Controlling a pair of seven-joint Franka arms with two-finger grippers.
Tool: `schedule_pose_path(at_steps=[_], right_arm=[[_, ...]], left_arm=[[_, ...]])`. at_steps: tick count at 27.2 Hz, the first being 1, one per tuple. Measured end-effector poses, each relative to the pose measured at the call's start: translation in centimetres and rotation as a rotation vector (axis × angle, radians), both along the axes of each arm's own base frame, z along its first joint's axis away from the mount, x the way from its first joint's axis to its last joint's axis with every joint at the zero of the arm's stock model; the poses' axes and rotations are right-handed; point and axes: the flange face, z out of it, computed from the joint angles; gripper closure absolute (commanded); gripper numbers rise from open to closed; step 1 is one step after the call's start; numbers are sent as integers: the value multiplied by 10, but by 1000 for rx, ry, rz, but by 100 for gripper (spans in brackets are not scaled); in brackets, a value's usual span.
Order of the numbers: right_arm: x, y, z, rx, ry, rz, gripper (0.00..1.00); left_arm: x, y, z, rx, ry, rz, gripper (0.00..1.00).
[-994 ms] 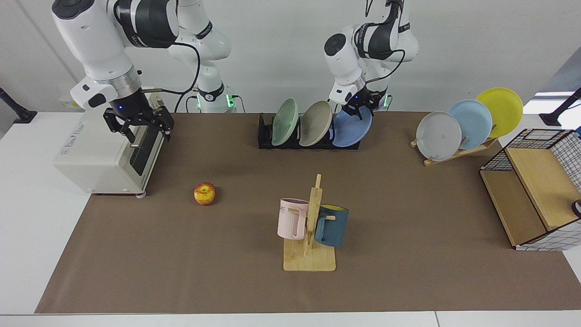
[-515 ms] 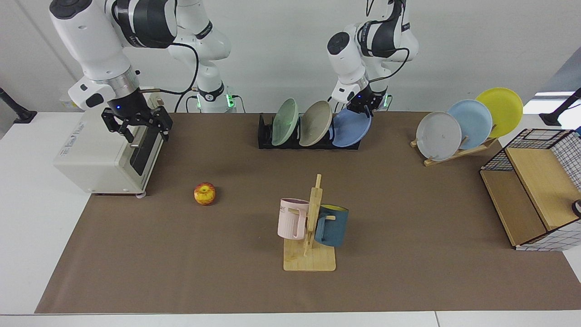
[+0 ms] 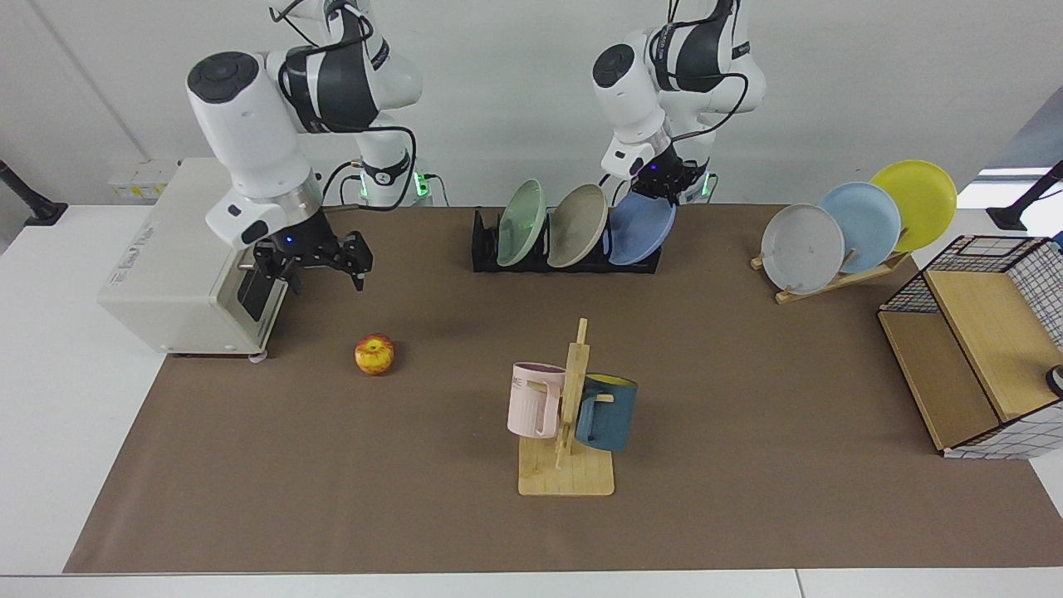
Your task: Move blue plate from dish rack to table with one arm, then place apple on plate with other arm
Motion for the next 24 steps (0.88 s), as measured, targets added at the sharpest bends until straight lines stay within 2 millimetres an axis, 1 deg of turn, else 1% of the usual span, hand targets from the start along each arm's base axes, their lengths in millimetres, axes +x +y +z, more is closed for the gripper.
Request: schedule_pose_path(at_steps=[3,7,10,14,17,20,22,24], right_arm=[[10,7,-27,-4,15,6,0],[21,8,-65,-7,23,6,0],[23,7,-93,-8,13,4,0],[18,6,-126,-9,9,2,0],[14,6,-142,-11,22,2,0],[12,5,-158,-13,35,2,0],[12,5,-168,-15,44,2,0],[12,6,-179,-17,55,3,0]], left_arm=[[-5,-9,5,24,12,-6,100],[-12,-17,17,70,28,-7,100],[-13,-21,29,116,27,-13,100],[-8,-27,47,148,17,-5,100],[1,-30,58,175,9,-4,100],[18,-34,71,191,-2,8,100],[33,-35,78,183,-12,30,100],[53,-33,81,162,-25,77,100]])
